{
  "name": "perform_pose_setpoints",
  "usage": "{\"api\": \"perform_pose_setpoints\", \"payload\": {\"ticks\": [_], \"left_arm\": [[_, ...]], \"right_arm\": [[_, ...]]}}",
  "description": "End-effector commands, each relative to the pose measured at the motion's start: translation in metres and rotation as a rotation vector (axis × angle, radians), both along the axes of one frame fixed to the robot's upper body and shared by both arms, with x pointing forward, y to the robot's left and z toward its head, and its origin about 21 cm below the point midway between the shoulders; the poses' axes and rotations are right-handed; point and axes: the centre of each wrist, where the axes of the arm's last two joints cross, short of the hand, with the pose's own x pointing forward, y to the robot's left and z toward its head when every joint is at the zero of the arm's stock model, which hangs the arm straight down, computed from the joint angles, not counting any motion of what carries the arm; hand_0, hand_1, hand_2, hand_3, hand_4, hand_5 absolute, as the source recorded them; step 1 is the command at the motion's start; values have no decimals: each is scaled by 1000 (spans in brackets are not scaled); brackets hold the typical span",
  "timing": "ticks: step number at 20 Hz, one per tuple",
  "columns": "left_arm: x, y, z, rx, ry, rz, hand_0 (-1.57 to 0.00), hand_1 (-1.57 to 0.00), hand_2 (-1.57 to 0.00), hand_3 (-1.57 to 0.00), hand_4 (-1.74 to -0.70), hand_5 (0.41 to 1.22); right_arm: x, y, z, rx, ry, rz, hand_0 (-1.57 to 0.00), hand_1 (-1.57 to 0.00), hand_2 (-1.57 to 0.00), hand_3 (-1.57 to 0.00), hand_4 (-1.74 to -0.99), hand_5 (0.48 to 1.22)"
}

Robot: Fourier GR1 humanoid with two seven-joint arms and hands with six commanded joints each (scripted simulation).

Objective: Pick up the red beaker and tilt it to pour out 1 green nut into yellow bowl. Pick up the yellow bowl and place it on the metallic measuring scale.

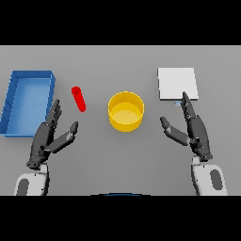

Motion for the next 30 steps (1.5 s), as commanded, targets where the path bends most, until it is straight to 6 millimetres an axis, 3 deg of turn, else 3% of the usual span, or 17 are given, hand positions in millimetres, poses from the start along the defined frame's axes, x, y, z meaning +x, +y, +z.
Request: {"api": "perform_pose_setpoints", "payload": {"ticks": [1,4,15,22,28,29,30], "left_arm": [[1,-2,-2,-2,14,-7,1,1,1,1,-1171,652],[11,-8,-9,-3,48,-3,1,1,1,1,-1189,658],[91,-16,-26,31,50,24,1,1,1,1,-1222,638],[119,-28,-31,89,42,17,1,1,1,1,-1231,647],[129,-33,-41,49,17,23,1,1,-1,1,-1331,709],[130,-36,-43,40,16,25,1,-6,-50,-30,-1347,726],[132,-37,-44,31,14,36,-153,-145,-179,-129,-1364,747]], "right_arm": [[0,1,0,6,0,2,1,1,1,1,-1261,604],[-4,-1,-2,14,-15,18,1,1,1,1,-1291,621],[1,-6,3,4,-22,13,1,1,1,1,-1297,625],[2,-6,4,-16,-11,-2,1,1,1,1,-1300,638],[6,-8,3,-7,1,-10,1,1,1,1,-1303,646],[2,-7,1,-8,-10,-2,1,1,1,1,-1301,647],[3,-4,1,-5,-4,-2,1,1,1,1,-1298,646]]}}
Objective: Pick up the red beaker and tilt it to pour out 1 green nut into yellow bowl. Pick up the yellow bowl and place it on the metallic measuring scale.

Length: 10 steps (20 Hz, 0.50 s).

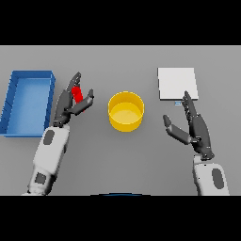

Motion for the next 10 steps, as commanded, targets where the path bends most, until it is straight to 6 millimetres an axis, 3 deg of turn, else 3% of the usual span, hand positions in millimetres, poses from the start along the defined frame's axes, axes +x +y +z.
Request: {"api": "perform_pose_setpoints", "payload": {"ticks": [1,2,3,5,6,9,10], "left_arm": [[1,-4,0,-11,-5,2,-338,-306,-322,-239,-1385,765],[4,-4,0,-36,-8,19,-585,-556,-551,-416,-1416,786],[6,-6,-1,-47,-6,25,-782,-759,-755,-647,-1420,873],[6,-6,-5,-60,-13,35,-1066,-1051,-1049,-980,-1483,998],[7,-8,-3,-51,-11,40,-1167,-1155,-1153,-1081,-1529,1043],[9,-14,-4,-41,-41,12,-1364,-1358,-1357,-1176,-1621,1130],[7,-15,-5,-35,-44,8,-1406,-1401,-1400,-1255,-1587,1148]], "right_arm": [[3,-1,2,-6,6,-13,1,1,1,1,-1294,645],[2,-4,2,-6,8,-17,1,1,1,1,-1292,645],[1,-4,1,-4,11,-20,1,1,1,1,-1292,646],[-1,-3,1,-5,0,-13,1,1,1,1,-1291,647],[-1,-2,1,-4,4,-6,1,1,1,1,-1291,649],[-3,-1,0,-5,-5,-8,1,1,1,1,-1290,649],[-2,1,-1,-6,3,-15,1,1,1,1,-1290,648]]}}
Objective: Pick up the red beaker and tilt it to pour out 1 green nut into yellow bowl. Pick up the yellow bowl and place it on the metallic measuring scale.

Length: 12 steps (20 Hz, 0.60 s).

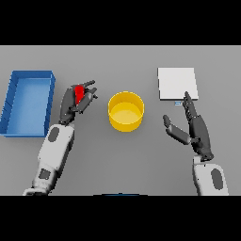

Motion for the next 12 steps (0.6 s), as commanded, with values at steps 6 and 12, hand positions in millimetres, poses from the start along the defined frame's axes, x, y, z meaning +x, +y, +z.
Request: {"api": "perform_pose_setpoints", "payload": {"ticks": [6,12], "left_arm": [[5,-5,17,30,-26,-20,-1528,-1526,-1526,-1488,-1507,1202],[7,0,55,120,-110,-36,-1560,-1559,-1559,-1549,-1496,1216]], "right_arm": [[2,1,0,5,-8,11,1,1,1,1,-1292,655],[-2,2,-1,-17,-24,11,1,1,1,1,-1289,664]]}}
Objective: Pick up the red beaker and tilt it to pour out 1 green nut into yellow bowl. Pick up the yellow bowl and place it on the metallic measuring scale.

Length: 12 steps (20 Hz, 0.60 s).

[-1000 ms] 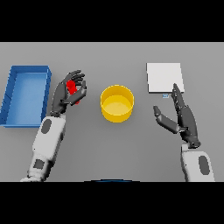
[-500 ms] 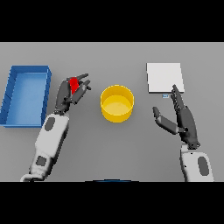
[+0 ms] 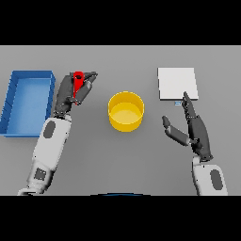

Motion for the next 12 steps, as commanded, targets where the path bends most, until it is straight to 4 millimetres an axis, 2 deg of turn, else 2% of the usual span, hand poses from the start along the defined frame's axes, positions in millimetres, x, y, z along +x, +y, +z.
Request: {"api": "perform_pose_setpoints", "payload": {"ticks": [1,3,8,12], "left_arm": [[0,-2,8,40,0,-9,-1562,-1562,-1562,-1554,-1545,1195],[-2,-4,23,138,-13,-31,-1565,-1565,-1565,-1560,-1616,1174],[6,3,32,242,14,-37,-1565,-1565,-1565,-1560,-1616,1140],[16,-9,53,481,-29,-107,-1569,-1569,-1569,-1566,-1690,1124]], "right_arm": [[3,0,1,1,6,3,1,1,1,1,-1285,662],[1,0,-2,0,6,10,1,1,1,1,-1277,664],[-1,0,-2,-4,21,3,1,1,1,1,-1277,679],[2,4,2,20,20,12,1,1,1,1,-1274,688]]}}
